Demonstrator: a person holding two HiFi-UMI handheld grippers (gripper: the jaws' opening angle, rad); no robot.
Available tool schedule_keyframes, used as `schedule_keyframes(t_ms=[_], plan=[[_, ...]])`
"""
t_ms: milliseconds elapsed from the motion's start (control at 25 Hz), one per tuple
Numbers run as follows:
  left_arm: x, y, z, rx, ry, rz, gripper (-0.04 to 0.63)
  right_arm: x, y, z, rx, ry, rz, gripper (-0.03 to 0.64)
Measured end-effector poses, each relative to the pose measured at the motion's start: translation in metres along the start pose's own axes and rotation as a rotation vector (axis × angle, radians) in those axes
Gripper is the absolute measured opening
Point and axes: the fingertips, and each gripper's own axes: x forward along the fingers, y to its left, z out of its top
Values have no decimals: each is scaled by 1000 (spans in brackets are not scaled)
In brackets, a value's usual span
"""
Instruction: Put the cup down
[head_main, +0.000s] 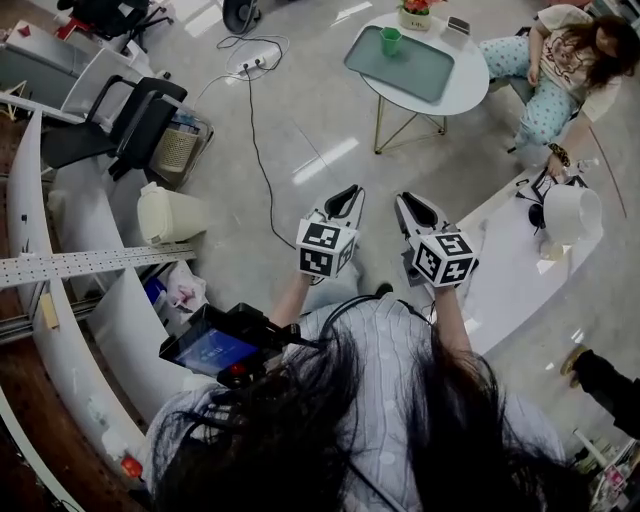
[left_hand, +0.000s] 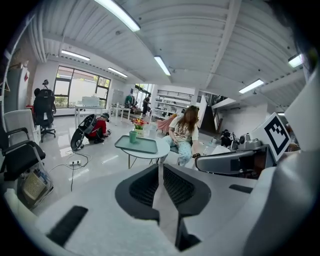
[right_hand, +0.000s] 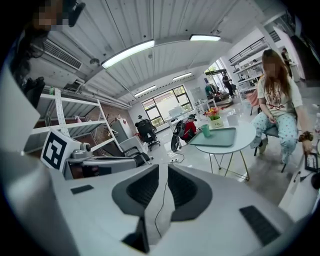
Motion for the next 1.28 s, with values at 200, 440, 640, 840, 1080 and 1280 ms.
schedule_keyframes(t_ms=[200, 440, 640, 840, 1080, 1280], plan=[[-13, -28, -11, 27, -6, 27, 32, -28, 2, -14, -2, -12, 27, 72], [-30, -64, -30, 32, -22, 59, 23, -69, 2, -35, -25, -11, 49, 71], [-45, -95, -45, 38, -32, 64, 20, -101, 4, -49, -52, -16, 54, 72], [-61, -110, -61, 42, -23, 84, 17, -119, 15, -61, -97, -13, 80, 71], [-79, -119, -74, 38, -19, 102, 17, -132, 29, -73, -123, -10, 107, 72], [-87, -126, -81, 43, -12, 102, 17, -140, 36, -82, -135, -1, 113, 71]])
